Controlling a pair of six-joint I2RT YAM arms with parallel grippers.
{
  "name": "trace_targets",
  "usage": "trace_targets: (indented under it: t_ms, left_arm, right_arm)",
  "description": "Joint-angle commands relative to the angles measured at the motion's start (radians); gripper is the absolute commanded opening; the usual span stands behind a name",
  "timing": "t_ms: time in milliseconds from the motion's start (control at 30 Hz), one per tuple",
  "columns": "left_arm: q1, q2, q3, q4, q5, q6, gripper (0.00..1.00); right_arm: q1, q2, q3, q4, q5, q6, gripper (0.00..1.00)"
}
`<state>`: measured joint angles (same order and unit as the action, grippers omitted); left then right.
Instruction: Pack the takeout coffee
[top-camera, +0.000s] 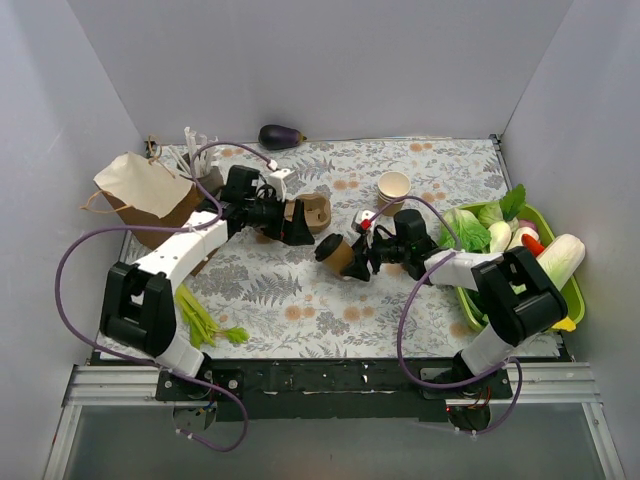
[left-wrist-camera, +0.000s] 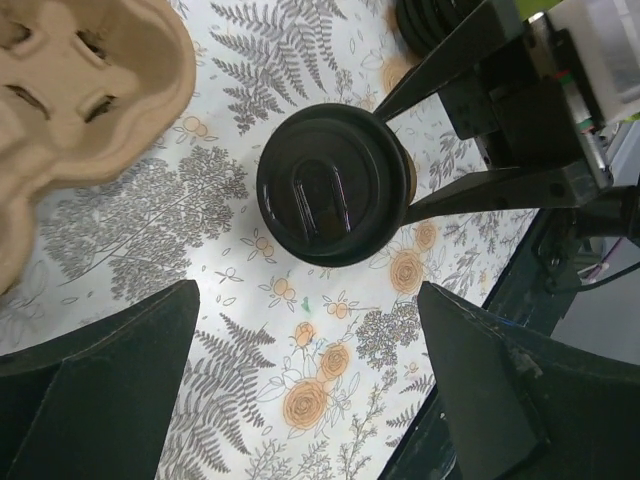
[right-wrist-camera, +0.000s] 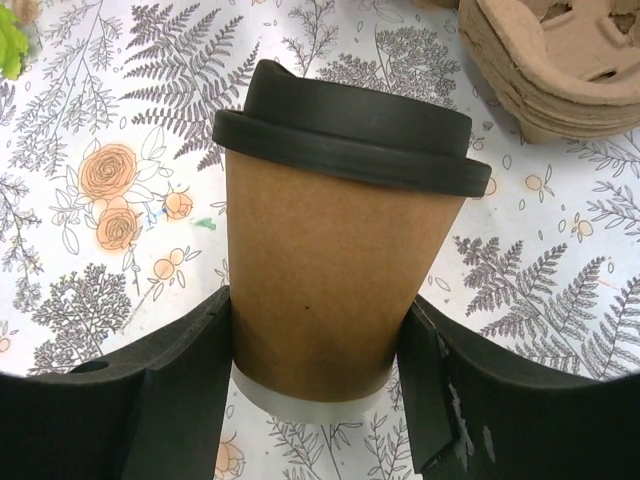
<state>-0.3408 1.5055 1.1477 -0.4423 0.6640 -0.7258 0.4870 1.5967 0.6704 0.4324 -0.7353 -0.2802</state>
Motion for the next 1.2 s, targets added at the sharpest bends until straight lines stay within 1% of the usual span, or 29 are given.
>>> trace_targets:
  t_ms: [0,200,367,433,533,567,600,700,767,833,900,967,1000,1033,1100,1133,1167]
  left_arm:
    - [-0.024,0.065,0.058,0.039,0.000,0.034,0.92]
    - [-0.061,0.142,0.104,0.063,0.058,0.057,0.92]
    - [-0.093,0.173,0.118,0.089,0.080,0.066,0.88]
    - [-0.109,0.182,0.121,0.094,0.085,0.095,0.85]
    - [-0.136,0.191,0.127,0.094,0.091,0.109,0.76]
    - [-0.147,0.199,0.129,0.094,0.088,0.109,0.70]
    - [-0.150,0.202,0.126,0.096,0.083,0.106,0.68]
    - [-0.162,0.206,0.121,0.096,0.074,0.098,0.63]
    - [-0.167,0.208,0.116,0.100,0.074,0.095,0.62]
    - [-0.167,0.208,0.113,0.103,0.080,0.092,0.57]
    - [-0.175,0.209,0.113,0.106,0.078,0.089,0.50]
    - [-0.181,0.209,0.110,0.105,0.066,0.088,0.46]
    - [-0.184,0.213,0.107,0.105,0.066,0.089,0.44]
    - [-0.187,0.214,0.106,0.106,0.063,0.091,0.39]
    - [-0.196,0.222,0.101,0.105,0.057,0.091,0.36]
    - [-0.199,0.226,0.101,0.103,0.059,0.089,0.32]
    - [-0.208,0.229,0.103,0.105,0.054,0.088,0.30]
  right_arm:
    - [0.001,0.025,-0.028,0.276,-0.030,0.078,0.52]
    - [-0.001,0.075,-0.009,0.336,-0.065,0.082,0.53]
    - [0.001,0.103,-0.003,0.362,-0.064,0.079,0.53]
    - [0.001,0.108,0.004,0.348,-0.056,0.079,0.53]
    - [0.001,0.111,0.005,0.336,-0.049,0.078,0.53]
    - [0.001,0.112,0.005,0.336,-0.052,0.079,0.53]
    - [0.001,0.114,0.005,0.336,-0.047,0.087,0.54]
    - [-0.001,0.121,0.009,0.338,-0.044,0.095,0.54]
    - [0.002,0.137,0.015,0.342,-0.039,0.099,0.54]
    - [0.004,0.150,0.024,0.342,-0.036,0.102,0.55]
    - [0.009,0.166,0.044,0.327,-0.015,0.099,0.61]
    - [0.012,0.181,0.060,0.303,-0.004,0.095,0.64]
    - [0.012,0.187,0.070,0.296,0.004,0.093,0.68]
    - [0.012,0.190,0.077,0.286,0.008,0.092,0.70]
    - [0.012,0.193,0.081,0.263,0.025,0.081,0.73]
    - [0.013,0.192,0.081,0.258,0.031,0.081,0.75]
    - [0.013,0.184,0.080,0.244,0.036,0.070,0.81]
